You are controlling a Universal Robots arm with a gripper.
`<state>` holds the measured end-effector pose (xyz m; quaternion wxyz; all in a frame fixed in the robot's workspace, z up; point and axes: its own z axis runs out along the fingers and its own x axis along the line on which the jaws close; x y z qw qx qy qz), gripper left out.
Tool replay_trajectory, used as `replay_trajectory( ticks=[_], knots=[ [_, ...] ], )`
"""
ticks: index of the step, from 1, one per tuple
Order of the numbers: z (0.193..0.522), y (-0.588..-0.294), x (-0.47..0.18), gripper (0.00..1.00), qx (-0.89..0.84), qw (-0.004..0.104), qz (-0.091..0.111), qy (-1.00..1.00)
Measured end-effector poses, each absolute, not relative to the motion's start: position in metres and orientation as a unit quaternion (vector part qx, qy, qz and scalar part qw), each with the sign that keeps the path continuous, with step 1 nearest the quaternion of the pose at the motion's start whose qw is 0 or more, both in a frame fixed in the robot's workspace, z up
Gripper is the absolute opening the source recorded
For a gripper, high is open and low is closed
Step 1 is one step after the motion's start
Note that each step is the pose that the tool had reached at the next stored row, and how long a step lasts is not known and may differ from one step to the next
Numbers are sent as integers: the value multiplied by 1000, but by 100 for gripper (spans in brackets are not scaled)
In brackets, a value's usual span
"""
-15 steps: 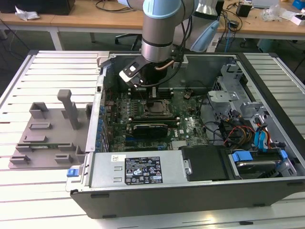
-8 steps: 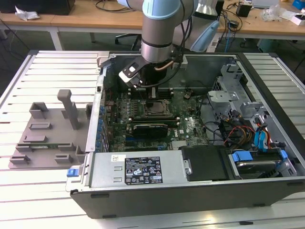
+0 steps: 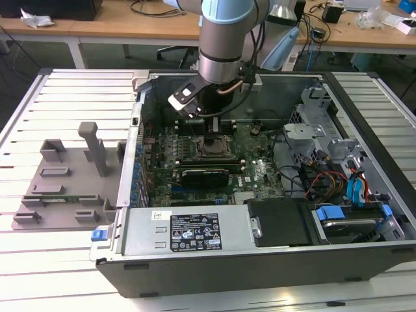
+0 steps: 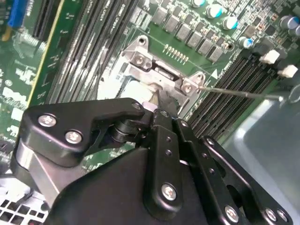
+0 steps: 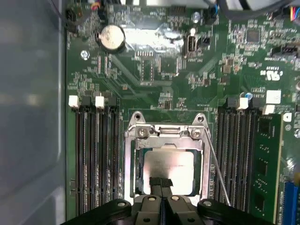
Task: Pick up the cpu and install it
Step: 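Close the cpu cover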
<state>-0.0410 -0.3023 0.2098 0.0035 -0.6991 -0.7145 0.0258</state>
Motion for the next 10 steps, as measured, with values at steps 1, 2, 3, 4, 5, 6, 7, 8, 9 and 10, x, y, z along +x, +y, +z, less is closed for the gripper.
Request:
replay_trajectory(
  ticks=[1,2,3,4,5,6,7,8,9,10],
  knots=[
    [215,-302,-41,11,-699,4,26,-714],
    [219,-302,-41,11,-699,4,26,-714],
    [223,-302,-41,11,-699,3,26,-714],
    [226,-302,-41,11,-699,3,26,-714],
    [229,-302,-41,11,-699,3,26,-714],
    [232,-302,-41,11,-699,3,26,-714],
    [233,-302,-41,11,-699,4,26,-714],
    [235,-302,-41,11,-699,4,26,-714],
    [237,-302,-41,11,-699,4,26,-714],
    [239,-302,-41,11,-699,4,26,-714]
  ],
)
